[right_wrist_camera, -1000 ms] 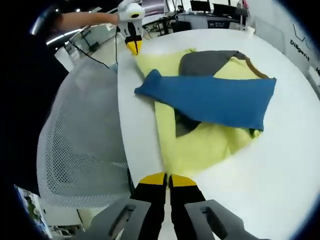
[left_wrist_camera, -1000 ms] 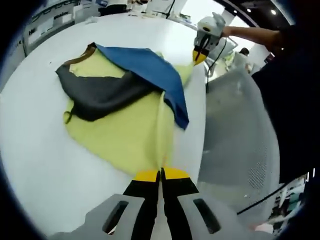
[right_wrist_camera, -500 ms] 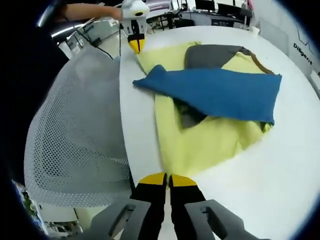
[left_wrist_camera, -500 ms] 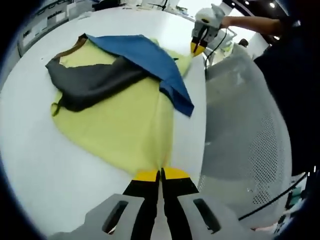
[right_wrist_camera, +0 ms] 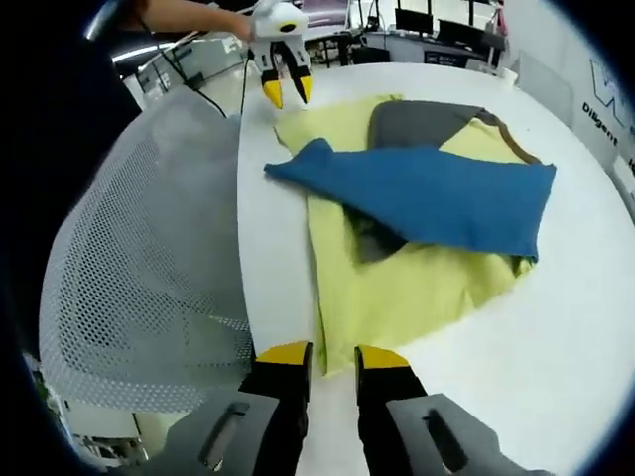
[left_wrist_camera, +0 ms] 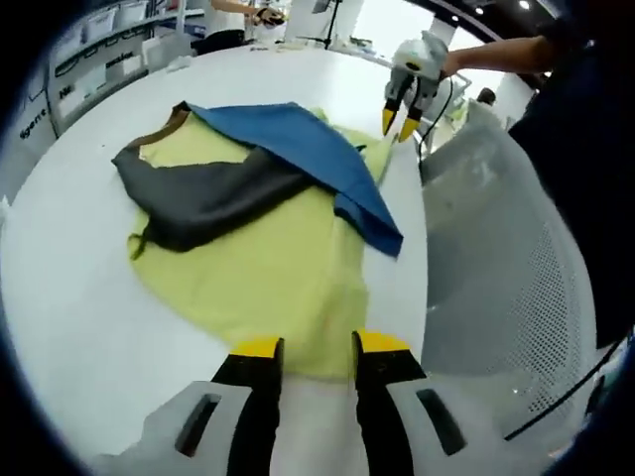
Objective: Fold the garment on the visible template until the final outline fits inside the template.
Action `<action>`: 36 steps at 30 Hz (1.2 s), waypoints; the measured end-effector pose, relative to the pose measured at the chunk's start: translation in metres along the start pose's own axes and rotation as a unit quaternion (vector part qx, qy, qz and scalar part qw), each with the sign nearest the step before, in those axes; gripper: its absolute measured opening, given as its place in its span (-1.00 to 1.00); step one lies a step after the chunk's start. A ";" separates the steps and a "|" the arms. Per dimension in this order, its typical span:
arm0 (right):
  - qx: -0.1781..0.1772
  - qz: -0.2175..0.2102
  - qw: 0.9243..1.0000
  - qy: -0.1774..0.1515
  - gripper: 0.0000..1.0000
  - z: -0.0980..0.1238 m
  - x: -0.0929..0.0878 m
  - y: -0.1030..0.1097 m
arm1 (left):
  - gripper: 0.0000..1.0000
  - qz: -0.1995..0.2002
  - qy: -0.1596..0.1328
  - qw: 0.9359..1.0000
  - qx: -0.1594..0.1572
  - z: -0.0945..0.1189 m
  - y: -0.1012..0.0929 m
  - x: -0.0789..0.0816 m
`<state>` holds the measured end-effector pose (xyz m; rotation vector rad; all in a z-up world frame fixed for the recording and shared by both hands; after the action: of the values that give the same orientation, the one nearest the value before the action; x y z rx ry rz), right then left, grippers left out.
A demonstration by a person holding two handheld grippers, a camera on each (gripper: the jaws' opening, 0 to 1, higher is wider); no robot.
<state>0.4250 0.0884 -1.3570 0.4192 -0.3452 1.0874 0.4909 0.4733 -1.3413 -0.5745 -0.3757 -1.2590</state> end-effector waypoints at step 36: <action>-0.033 0.039 0.991 -0.126 -0.06 -0.013 0.087 0.010 | -0.33 -0.053 -0.090 0.991 0.081 -0.023 0.027 0.059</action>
<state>0.4544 0.1664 -1.3261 0.4892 -0.6246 1.0982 0.5323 0.4193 -1.3323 -0.5357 -0.6605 -1.2675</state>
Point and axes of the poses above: the point that each gripper's makers call its tool centre point, and the gripper's own axes: z roughly backward along the fingers, y roughly to its left, x roughly out of its top, the point moved 8 cm from there along z, roughly backward along the fingers, and after that the axes turned 3 degrees about -z, right-handed, at the moved point
